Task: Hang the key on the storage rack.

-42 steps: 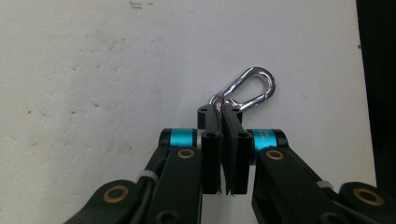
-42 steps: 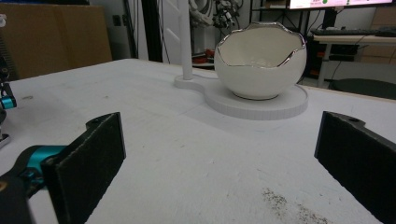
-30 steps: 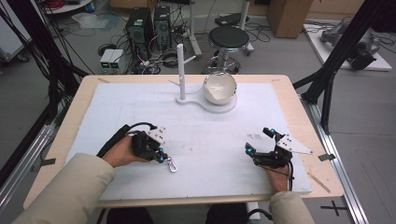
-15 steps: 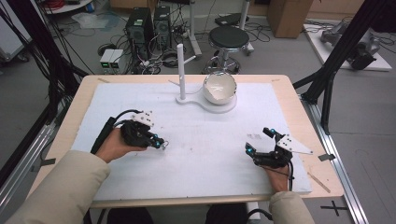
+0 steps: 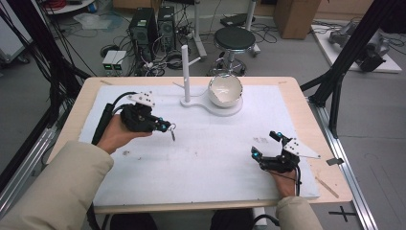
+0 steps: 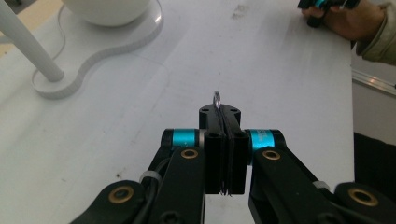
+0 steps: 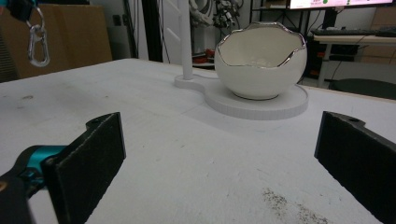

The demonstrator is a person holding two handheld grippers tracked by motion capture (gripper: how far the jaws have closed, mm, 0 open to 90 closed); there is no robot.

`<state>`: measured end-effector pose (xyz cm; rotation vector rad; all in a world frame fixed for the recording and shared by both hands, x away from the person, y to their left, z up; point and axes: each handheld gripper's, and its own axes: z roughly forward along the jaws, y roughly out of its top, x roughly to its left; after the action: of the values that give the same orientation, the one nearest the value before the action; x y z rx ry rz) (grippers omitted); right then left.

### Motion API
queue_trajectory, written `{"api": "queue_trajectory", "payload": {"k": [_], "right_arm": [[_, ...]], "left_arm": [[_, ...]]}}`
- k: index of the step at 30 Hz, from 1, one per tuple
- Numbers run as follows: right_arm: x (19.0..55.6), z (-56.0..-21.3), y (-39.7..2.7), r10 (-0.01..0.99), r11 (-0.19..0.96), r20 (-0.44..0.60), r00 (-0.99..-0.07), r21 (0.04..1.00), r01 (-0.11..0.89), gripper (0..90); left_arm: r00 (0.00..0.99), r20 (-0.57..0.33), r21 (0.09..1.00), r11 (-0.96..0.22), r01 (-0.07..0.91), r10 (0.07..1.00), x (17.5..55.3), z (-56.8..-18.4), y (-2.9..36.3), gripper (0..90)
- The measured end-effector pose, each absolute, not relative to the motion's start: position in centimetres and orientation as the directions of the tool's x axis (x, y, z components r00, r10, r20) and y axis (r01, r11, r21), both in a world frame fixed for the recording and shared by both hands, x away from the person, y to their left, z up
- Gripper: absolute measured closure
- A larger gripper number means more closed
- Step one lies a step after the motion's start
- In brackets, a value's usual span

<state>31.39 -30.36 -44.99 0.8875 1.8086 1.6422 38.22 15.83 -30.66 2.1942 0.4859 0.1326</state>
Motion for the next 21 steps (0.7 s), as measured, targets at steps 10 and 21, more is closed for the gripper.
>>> {"api": "queue_trajectory", "payload": {"k": [10, 21], "right_arm": [[31.4, -45.0, -30.4, 0.767, 0.040, 0.043, -0.640, 0.993, 0.114, 0.8], [31.3, -45.0, -30.3, 0.770, 0.038, 0.042, -0.637, 0.993, 0.111, 0.8]], "left_arm": [[0.913, -0.049, 0.779, -0.556, 0.289, 0.406, 41.1, -27.4, 14.5, 88.3], [0.900, -0.011, 0.770, -0.570, 0.285, 0.436, 44.6, -24.8, 12.3, 88.3]]}}
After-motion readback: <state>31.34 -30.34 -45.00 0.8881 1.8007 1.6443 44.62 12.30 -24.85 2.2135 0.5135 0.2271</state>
